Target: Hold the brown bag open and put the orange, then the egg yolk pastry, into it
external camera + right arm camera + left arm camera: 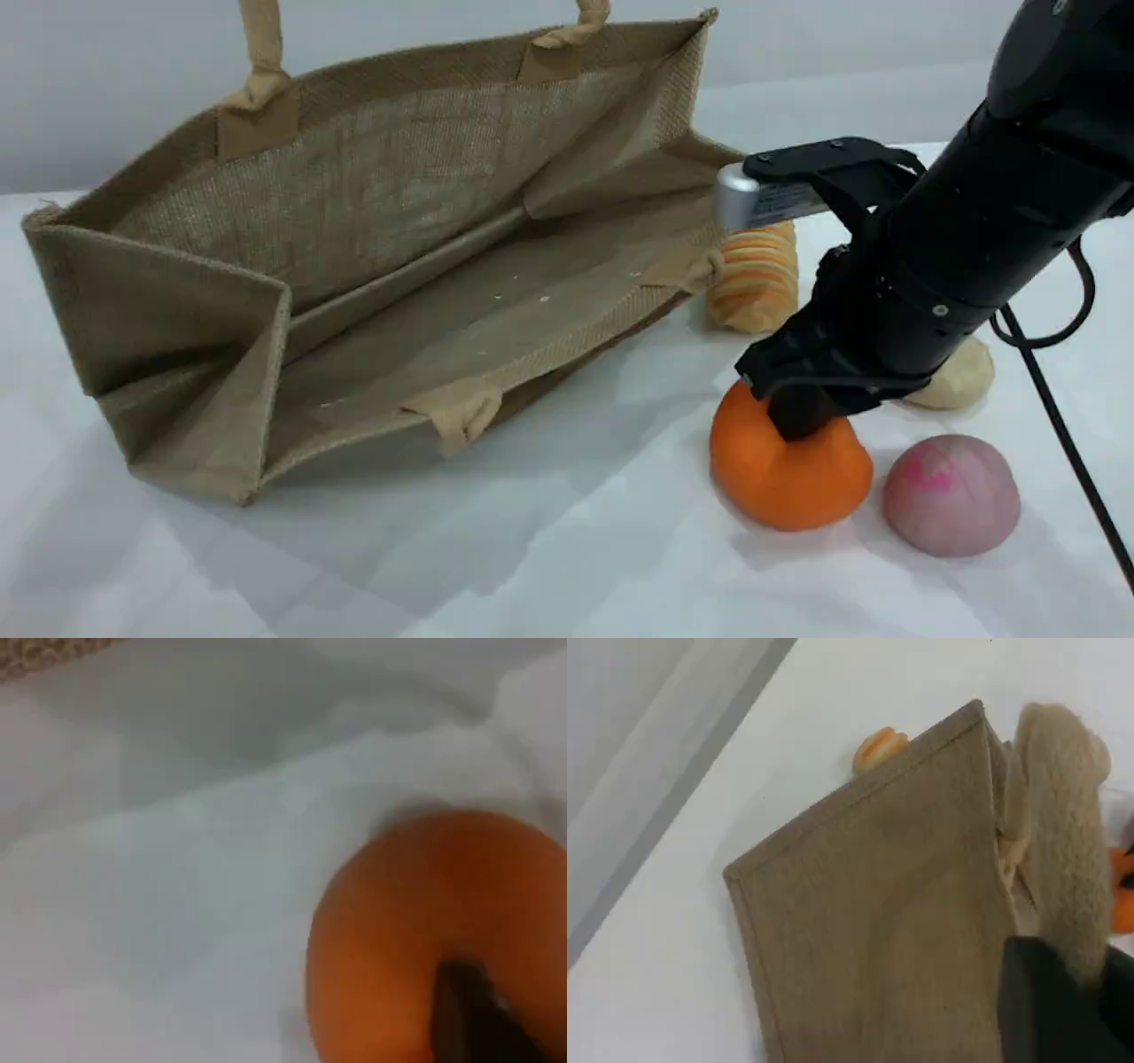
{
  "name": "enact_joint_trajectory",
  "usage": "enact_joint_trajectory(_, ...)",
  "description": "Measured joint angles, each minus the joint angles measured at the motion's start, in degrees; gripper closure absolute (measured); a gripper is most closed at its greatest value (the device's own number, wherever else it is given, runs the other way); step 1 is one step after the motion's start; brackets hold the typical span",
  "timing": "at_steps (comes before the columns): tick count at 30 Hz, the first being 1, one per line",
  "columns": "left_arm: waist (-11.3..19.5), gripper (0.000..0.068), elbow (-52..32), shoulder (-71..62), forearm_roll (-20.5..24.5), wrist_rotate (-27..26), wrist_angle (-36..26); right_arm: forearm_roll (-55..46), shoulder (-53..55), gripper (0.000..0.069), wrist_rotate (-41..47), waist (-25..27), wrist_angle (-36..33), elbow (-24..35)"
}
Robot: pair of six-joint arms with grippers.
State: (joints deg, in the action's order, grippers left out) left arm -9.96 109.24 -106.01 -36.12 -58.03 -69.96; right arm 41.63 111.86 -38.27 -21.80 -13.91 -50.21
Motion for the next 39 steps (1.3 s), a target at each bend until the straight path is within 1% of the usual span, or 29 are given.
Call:
enact_joint_trajectory(5, 0.0, 0.0583, 0.0, 0.0, 0.1, 0.0, 0.0, -0.5, -4.6, 0.0652, 0.2, 0.1, -2.8, 0.1)
enact_joint_trajectory(8, 0.0, 0.0583, 0.0, 0.0, 0.1, 0.0, 0.0, -2.0, -9.2, 0.0652, 2.3, 0.1, -3.5, 0.1)
enact_joint_trajectory(11, 0.0, 0.0583, 0.0, 0.0, 0.1, 0.0, 0.0, -5.4, -14.6, 0.0652, 6.2, 0.1, -5.2, 0.1)
enact_joint_trajectory(18, 0.0, 0.0583, 0.0, 0.0, 0.1, 0.0, 0.0, -14.8, -24.7, 0.0652, 18.7, 0.0, -12.7, 0.1)
enact_joint_trajectory(20, 0.0, 0.0583, 0.0, 0.0, 0.1, 0.0, 0.0, -15.2, -26.9, 0.0652, 21.2, -0.3, -14.4, 0.1)
enact_joint_trajectory(23, 0.0, 0.0583, 0.0, 0.0, 0.1, 0.0, 0.0, -15.1, -30.1, 0.0652, 22.7, -2.8, -15.3, 0.1)
enact_joint_trajectory(26, 0.0, 0.0583, 0.0, 0.0, 0.1, 0.0, 0.0, -14.7, -31.7, 0.0652, 23.3, -7.6, -12.5, 0.1)
enact_joint_trajectory(30, 0.0, 0.0583, 0.0, 0.0, 0.1, 0.0, 0.0, -14.6, -29.7, 0.0652, 23.3, -13.9, -6.3, 0.1)
enact_joint_trajectory(32, 0.0, 0.0583, 0.0, 0.0, 0.1, 0.0, 0.0, -14.0, -28.1, 0.0652, 23.3, -16.0, -2.3, 0.1)
enact_joint_trajectory(39, 0.0, 0.0583, 0.0, 0.0, 0.1, 0.0, 0.0, -14.1, -21.4, 0.0652, 23.3, -17.0, 8.6, 0.0)
